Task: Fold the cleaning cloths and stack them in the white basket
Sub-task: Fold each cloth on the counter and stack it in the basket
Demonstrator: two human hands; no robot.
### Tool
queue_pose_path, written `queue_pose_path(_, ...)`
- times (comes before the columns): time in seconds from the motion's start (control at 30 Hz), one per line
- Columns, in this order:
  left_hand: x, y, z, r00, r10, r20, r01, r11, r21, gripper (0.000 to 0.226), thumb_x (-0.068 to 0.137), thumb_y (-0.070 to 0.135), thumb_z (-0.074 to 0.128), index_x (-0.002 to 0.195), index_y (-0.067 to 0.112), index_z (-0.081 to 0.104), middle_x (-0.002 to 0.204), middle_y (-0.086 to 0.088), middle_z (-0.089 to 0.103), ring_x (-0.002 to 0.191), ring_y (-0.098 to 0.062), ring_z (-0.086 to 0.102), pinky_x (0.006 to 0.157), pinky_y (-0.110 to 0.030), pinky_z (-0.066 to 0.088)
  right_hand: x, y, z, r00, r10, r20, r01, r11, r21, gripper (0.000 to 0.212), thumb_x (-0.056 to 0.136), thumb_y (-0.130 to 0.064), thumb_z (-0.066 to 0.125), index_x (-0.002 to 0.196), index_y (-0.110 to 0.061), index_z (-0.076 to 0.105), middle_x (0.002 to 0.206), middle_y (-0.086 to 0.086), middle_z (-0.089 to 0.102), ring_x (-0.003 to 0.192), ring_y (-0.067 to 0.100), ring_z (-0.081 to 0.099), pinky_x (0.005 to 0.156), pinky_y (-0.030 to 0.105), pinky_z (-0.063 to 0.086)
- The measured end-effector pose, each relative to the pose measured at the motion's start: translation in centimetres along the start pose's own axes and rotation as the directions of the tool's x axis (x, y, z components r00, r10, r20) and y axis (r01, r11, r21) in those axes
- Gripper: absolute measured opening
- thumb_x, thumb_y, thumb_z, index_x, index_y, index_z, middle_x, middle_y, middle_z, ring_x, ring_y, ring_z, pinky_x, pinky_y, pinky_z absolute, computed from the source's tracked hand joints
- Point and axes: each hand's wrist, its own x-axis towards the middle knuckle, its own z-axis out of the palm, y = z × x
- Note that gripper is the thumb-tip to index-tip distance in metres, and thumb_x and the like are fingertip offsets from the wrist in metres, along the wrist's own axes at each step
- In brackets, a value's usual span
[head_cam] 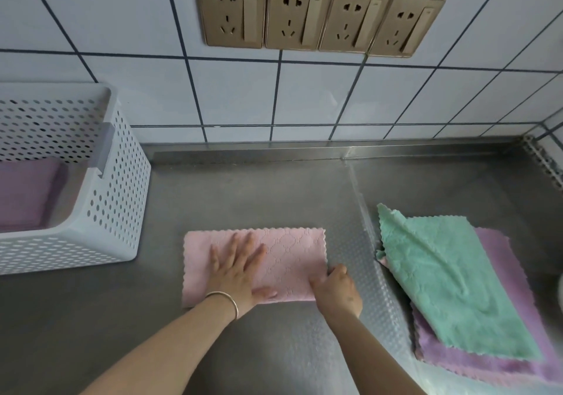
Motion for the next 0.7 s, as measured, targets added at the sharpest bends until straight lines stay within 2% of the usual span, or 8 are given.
queue_pose_path(0.1,0.0,-0.1,-0.4,1.000,-0.002,0.029,0.002,1.000,0.011,0.098,0.053,0.082,-0.005,0.134,0.035,-0.032,0.143,0.005,-0.045,0.120,-0.020,-0.054,0.108,-0.063,-0.012,0.3,0.0,-0.1,0.999,0.010,0.051,-0.008,1.000,-0.028,0.040,0.087,-0.045,0.049,0.113,-0.016,0.057,0.110,0.004,0.063,0.103,0.023,0.058,0.083,0.034,0.048)
queue_pose_path(0.17,0.0,0.1,-0.8,0.998,-0.008,0.062,0.007,1.000,0.014,0.097,0.064,0.084,0.007,0.140,0.035,-0.027,0.142,0.005,-0.045,0.126,-0.022,-0.047,0.109,-0.063,-0.011,0.4,0.1,-0.3,0.997,0.007,0.083,-0.005,1.000,-0.021,0.037,0.087,-0.045,0.048,0.108,-0.019,0.063,0.105,0.003,0.065,0.098,0.023,0.059,0.080,0.033,0.050)
queue_pose_path(0.23,-0.1,0.1,-1.2,0.996,-0.014,0.086,0.014,1.000,-0.002,0.094,0.074,0.081,0.022,0.142,0.035,-0.023,0.140,0.005,-0.045,0.131,-0.023,-0.040,0.109,-0.063,-0.012,0.4,0.0,-0.3,0.996,-0.001,0.085,0.002,1.000,-0.006,0.034,0.087,-0.044,0.050,0.105,-0.019,0.064,0.102,0.002,0.065,0.097,0.022,0.059,0.076,0.031,0.048)
queue_pose_path(0.37,0.0,0.1,-1.9,0.993,-0.025,0.114,0.030,0.998,-0.047,0.095,0.076,0.076,0.036,0.143,0.037,-0.020,0.142,0.009,-0.042,0.137,-0.023,-0.033,0.109,-0.060,-0.010,-0.3,0.1,-0.3,0.996,-0.075,0.043,0.073,0.997,0.037,0.022,0.088,-0.033,0.052,0.101,-0.017,0.058,0.092,0.000,0.059,0.083,0.018,0.054,0.063,0.025,0.039)
queue_pose_path(0.47,0.0,0.1,-2.9,0.999,-0.033,0.022,0.036,0.988,-0.148,0.078,0.081,0.053,0.042,0.146,0.035,0.003,0.156,0.008,-0.017,0.144,-0.019,-0.016,0.115,-0.054,0.002,-0.9,0.2,-0.2,0.991,-0.131,-0.018,0.132,0.987,0.097,0.021,0.087,-0.024,0.051,0.104,-0.013,0.056,0.086,-0.001,0.056,0.077,0.017,0.053,0.052,0.022,0.035)
queue_pose_path(0.53,-0.3,0.0,-3.8,0.991,-0.061,-0.119,0.027,0.963,-0.268,0.066,0.084,0.041,0.042,0.145,0.027,0.018,0.157,0.005,0.007,0.145,-0.016,0.004,0.117,-0.042,0.015,-1.7,-0.2,-0.2,0.986,-0.145,-0.086,0.155,0.979,0.135,0.021,0.087,-0.022,0.052,0.105,-0.013,0.055,0.088,0.000,0.060,0.079,0.019,0.058,0.058,0.025,0.042)
queue_pose_path(0.63,-1.6,0.7,-4.8,0.964,-0.159,-0.214,-0.008,0.784,-0.621,0.061,0.090,0.042,0.047,0.145,0.023,0.027,0.151,0.007,0.028,0.139,-0.013,0.026,0.114,-0.031,0.025,-3.4,-1.4,-0.2,0.945,-0.223,-0.239,0.277,0.934,0.224,0.014,0.086,-0.021,0.056,0.098,-0.014,0.055,0.089,0.001,0.063,0.078,0.021,0.059,0.066,0.032,0.047)
queue_pose_path(0.7,-2.3,1.3,-5.9,0.970,-0.199,-0.142,0.001,0.586,-0.811,0.054,0.091,0.045,0.047,0.138,0.022,0.040,0.143,0.004,0.044,0.130,-0.015,0.042,0.108,-0.030,0.034,-4.9,-2.4,0.2,0.879,-0.334,-0.341,0.427,0.870,0.247,0.010,0.083,-0.017,0.061,0.090,-0.014,0.055,0.083,-0.002,0.061,0.071,0.020,0.058,0.061,0.033,0.047)
